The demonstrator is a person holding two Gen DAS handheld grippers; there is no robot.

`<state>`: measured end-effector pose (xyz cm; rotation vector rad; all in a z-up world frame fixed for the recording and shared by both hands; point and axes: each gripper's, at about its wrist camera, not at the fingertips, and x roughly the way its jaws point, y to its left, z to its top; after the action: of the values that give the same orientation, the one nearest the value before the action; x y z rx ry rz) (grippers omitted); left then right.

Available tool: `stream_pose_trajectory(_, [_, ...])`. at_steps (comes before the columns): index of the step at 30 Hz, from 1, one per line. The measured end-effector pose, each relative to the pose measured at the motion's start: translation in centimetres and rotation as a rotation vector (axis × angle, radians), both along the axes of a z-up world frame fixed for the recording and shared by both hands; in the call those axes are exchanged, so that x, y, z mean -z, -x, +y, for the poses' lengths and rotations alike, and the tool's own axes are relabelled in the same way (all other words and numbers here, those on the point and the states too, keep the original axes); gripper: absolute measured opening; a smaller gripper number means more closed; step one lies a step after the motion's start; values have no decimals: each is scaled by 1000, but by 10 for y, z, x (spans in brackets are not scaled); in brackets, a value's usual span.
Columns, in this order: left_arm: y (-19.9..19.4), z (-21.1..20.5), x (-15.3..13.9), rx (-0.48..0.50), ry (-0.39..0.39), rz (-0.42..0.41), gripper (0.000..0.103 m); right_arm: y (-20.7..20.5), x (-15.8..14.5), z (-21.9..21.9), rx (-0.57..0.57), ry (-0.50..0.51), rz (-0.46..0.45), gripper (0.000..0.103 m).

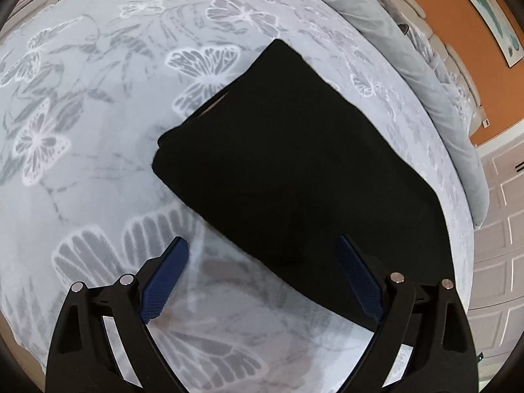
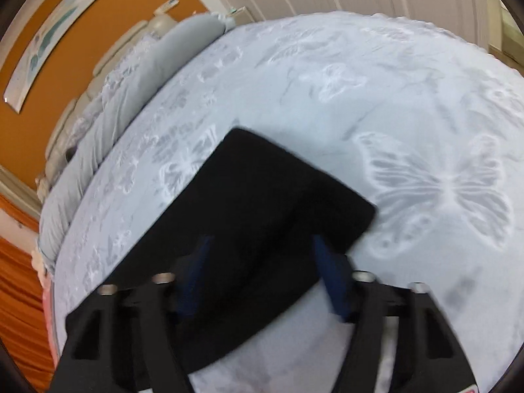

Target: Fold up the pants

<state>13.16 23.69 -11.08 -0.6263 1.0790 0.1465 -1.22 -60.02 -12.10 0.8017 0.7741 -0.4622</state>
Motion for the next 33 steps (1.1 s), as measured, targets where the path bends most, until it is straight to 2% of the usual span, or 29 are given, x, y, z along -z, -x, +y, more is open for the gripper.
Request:
stream_pose_trajectory(1, [-2,0,1,0,1,0,91,-7,1,1,-8,17,-4,7])
stream_pose_trajectory(2, [-3,0,0,2,2,0,92,-12,1,0,-22,3,-23,5])
stream_pose_trajectory(5, [-4,2,1,7,4,-2,92,-10,-20,9,-29,70,-53,4])
stream_pose_trajectory(9, [-1,3,1,22,6,3,92,12,-54,24,-32,143,-70,4])
stream_pose_trajectory(11, [-1,3,1,28,5,5,92,14,-38,22,-34,169,23,4])
stream_pose_trajectory(13, [-2,4,2,31,7,8,94,9,0,11,-49,82,127,8])
stream_pose_trajectory(14, [-3,4,2,32,14,7,95,12,6,7,-39,54,106,8])
stream_pose_trajectory(15, [-2,3,3,32,19,5,96,16,0,5,-22,45,85,16])
stream_pose_trajectory(17, [0,4,4,31,43,-2,98,21,-17,7,17,82,85,53])
stream_pose_trajectory(18, [1,6,4,26,62,-8,98,25,-23,9,40,111,68,86])
stream_pose_trajectory(20, [2,13,6,-8,118,-20,98,23,-22,13,34,111,51,90])
stream_pose_trajectory(23, [0,18,11,-60,184,-29,98,3,2,14,-25,-31,21,89])
stream_pose_trajectory(24, [-3,19,12,-72,191,-31,98,-1,6,17,-27,-25,19,90])
stream_pose_trajectory(25, [-6,19,12,-78,192,-33,98,-9,7,20,-28,22,24,89])
stream_pose_trajectory(26, [-13,19,14,-81,180,-32,97,-17,6,22,-34,55,27,82])
stream_pose_trajectory(27, [-20,18,14,-82,147,-30,90,-23,5,24,-33,67,27,56])
stream_pose_trajectory(28, [-23,17,13,-83,116,-32,60,-25,5,23,-30,56,20,15])
stream_pose_trajectory(29, [-29,17,10,-82,42,-18,33,-26,4,19,-31,0,-18,14])
stream_pose_trajectory(30, [-31,20,9,-70,50,-25,25,-24,4,18,-25,-21,-39,13])
stream_pose_trajectory(31, [-31,27,9,-63,129,-46,18,-21,-4,18,-23,-27,-68,12])
stream_pose_trajectory(33, [-25,33,1,-50,165,-72,17,-8,-30,22,-36,-53,-149,12])
